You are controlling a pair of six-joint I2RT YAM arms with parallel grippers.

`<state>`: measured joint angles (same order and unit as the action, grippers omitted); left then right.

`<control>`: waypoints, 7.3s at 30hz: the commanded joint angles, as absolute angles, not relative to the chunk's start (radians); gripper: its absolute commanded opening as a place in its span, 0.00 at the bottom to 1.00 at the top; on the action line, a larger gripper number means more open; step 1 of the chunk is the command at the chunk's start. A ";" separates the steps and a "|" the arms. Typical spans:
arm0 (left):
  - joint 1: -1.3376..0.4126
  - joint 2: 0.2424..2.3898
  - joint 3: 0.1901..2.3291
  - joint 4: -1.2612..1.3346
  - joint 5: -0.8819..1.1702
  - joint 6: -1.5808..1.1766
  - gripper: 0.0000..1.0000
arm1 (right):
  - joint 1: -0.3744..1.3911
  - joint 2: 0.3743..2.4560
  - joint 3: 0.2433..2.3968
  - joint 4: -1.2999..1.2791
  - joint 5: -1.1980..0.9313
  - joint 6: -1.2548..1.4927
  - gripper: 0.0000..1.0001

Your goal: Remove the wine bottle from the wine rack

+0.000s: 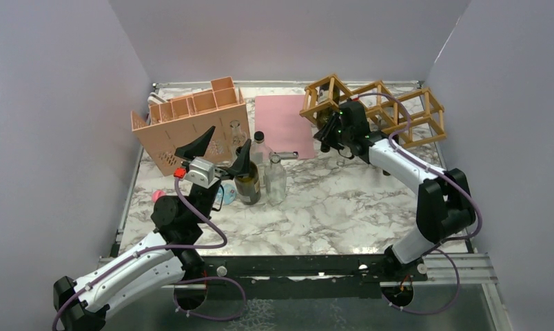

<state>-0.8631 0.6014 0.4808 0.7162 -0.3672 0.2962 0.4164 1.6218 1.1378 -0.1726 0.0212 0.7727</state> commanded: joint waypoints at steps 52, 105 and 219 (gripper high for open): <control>-0.858 0.633 0.479 0.740 -0.296 0.246 0.99 | 0.408 0.903 0.921 -0.731 -0.323 0.477 0.07; -1.281 1.485 0.976 0.243 0.058 0.986 0.99 | 0.408 0.767 0.991 -1.172 -0.633 0.274 0.07; -1.020 0.701 0.527 -0.064 -0.335 -0.253 0.99 | 0.408 0.879 1.144 -0.862 -0.176 0.428 1.00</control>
